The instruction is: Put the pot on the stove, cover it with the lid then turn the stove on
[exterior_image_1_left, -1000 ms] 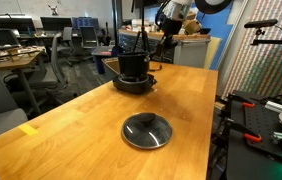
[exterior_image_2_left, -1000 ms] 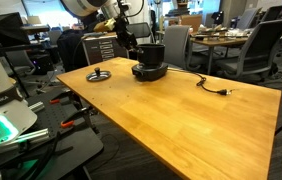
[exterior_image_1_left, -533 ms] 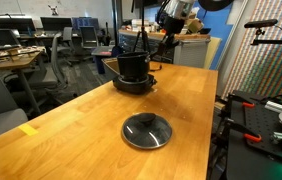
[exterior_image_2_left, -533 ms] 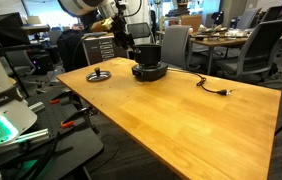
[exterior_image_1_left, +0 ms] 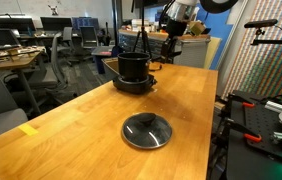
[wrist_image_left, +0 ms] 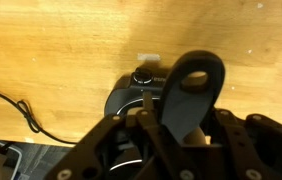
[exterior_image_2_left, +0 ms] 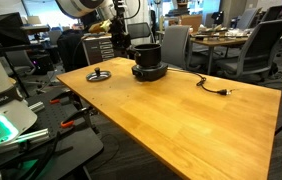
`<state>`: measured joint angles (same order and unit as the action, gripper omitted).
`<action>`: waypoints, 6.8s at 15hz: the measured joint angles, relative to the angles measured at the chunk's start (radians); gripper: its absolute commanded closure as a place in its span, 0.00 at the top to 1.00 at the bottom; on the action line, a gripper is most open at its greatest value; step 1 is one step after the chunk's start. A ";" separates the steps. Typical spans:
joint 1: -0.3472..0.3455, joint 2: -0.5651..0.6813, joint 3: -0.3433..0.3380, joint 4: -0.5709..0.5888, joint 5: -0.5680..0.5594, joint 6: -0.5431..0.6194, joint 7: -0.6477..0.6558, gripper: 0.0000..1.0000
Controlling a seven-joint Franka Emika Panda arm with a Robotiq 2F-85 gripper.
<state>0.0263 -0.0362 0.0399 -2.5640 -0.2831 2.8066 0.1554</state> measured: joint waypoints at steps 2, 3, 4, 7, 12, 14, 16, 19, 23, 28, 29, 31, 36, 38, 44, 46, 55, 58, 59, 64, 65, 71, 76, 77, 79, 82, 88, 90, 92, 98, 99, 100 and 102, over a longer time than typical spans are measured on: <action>0.000 -0.007 0.000 -0.002 0.000 -0.001 0.000 0.45; 0.000 -0.011 0.000 -0.004 0.000 -0.002 0.000 0.46; 0.000 -0.015 0.000 -0.005 0.000 -0.003 0.000 0.44; 0.000 -0.025 0.000 -0.009 0.000 -0.009 0.000 0.18; 0.000 -0.027 0.000 -0.010 0.000 -0.024 -0.001 0.08; 0.000 -0.027 0.000 -0.010 0.000 -0.034 -0.001 0.08; 0.000 -0.027 0.000 -0.010 0.000 -0.040 -0.001 0.44; 0.000 -0.027 0.000 -0.010 0.021 -0.041 -0.005 0.59; 0.000 -0.058 0.000 -0.009 0.048 -0.041 -0.020 0.90; 0.000 -0.166 0.003 -0.008 0.065 -0.085 -0.049 1.00; 0.001 -0.201 0.011 -0.008 0.064 -0.147 -0.070 1.00; 0.006 -0.277 0.041 -0.011 0.062 -0.316 -0.107 1.00; 0.128 -0.393 0.131 -0.013 0.091 -0.680 -0.162 1.00; 0.200 -0.387 0.171 -0.017 0.120 -0.685 -0.182 1.00; 0.257 -0.360 0.200 -0.017 0.139 -0.757 -0.236 1.00; 0.283 -0.380 0.198 -0.017 0.147 -0.866 -0.320 1.00; 0.373 -0.547 0.132 -0.009 0.187 -1.058 -0.678 1.00; 0.373 -0.533 0.134 -0.020 0.183 -1.014 -0.668 1.00; 0.373 -0.520 0.142 -0.028 0.178 -0.963 -0.658 1.00; 0.383 -0.345 0.234 -0.035 0.148 -0.639 -0.600 1.00; 0.382 -0.289 0.261 -0.032 0.112 -0.573 -0.571 1.00; 0.385 -0.009 0.334 0.060 0.026 -0.443 -0.479 1.00; 0.376 0.001 0.330 0.070 0.026 -0.431 -0.465 1.00; 0.369 0.008 0.325 0.073 0.026 -0.424 -0.464 1.00; 0.347 0.034 0.310 0.090 0.017 -0.423 -0.464 1.00; 0.315 0.110 0.283 0.152 -0.004 -0.424 -0.486 1.00; 0.295 0.297 0.259 0.292 -0.053 -0.436 -0.549 1.00; 0.295 0.346 0.257 0.321 -0.072 -0.444 -0.565 1.00; 0.295 0.386 0.257 0.339 -0.090 -0.444 -0.574 1.00; 0.298 0.488 0.260 0.396 -0.098 -0.444 -0.583 0.68; 0.299 0.502 0.262 0.405 -0.098 -0.444 -0.583 0.58; 0.300 0.514 0.265 0.414 -0.097 -0.444 -0.583 0.50; 0.301 0.531 0.266 0.432 -0.097 -0.445 -0.583 0.36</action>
<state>0.3269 0.4952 0.3059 -2.1317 -0.3801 2.3617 -0.4273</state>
